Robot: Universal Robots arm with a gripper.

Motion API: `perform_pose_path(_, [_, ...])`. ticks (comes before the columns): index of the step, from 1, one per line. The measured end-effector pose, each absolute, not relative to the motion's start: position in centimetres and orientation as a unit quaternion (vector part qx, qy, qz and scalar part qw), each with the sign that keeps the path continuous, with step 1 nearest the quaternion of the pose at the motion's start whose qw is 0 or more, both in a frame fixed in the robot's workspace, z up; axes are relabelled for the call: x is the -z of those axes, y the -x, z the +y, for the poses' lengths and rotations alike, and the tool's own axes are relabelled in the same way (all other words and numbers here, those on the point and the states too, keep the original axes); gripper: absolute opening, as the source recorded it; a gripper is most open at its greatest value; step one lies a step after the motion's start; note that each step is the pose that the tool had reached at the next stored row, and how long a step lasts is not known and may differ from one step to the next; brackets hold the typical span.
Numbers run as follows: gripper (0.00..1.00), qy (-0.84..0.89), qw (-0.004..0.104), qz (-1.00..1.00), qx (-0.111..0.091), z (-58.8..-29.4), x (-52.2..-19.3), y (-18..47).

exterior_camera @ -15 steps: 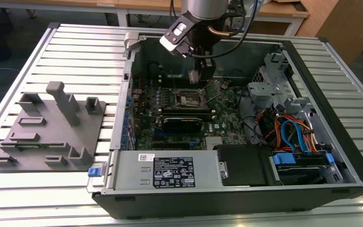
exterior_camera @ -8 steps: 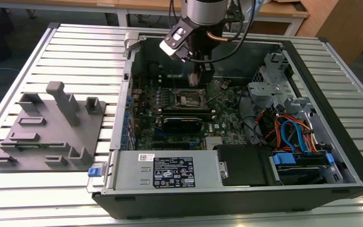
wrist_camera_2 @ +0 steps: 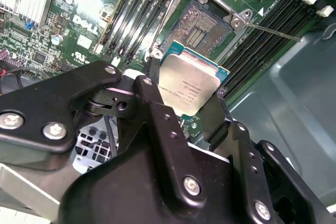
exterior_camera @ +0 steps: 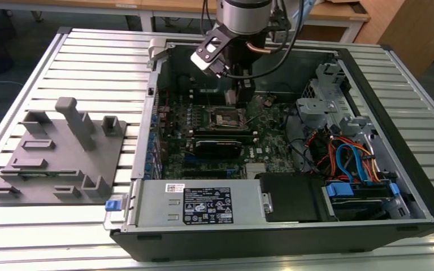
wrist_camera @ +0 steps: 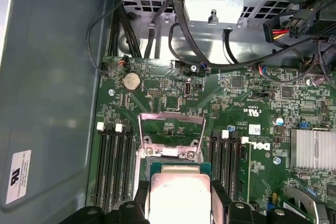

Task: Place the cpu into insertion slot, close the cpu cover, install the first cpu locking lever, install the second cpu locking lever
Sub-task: 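Place the cpu into insertion slot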

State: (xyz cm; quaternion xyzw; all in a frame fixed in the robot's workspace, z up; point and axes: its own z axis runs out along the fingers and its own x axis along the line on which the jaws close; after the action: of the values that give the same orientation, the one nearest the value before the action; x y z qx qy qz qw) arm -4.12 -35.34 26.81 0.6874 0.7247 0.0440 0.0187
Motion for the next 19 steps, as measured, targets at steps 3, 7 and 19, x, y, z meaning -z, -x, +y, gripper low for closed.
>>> perform_pose_path(3, [0.54, -0.688, 0.019, 0.724, -0.044, -35.34, -26.62, 4.12])
perform_pose_path(7, [0.54, -0.688, 0.019, 0.724, -0.044, -35.34, -26.36, 4.12])
perform_pose_path(19, [0.54, -0.688, 0.019, 0.724, -0.044, -35.34, -25.95, 4.12])
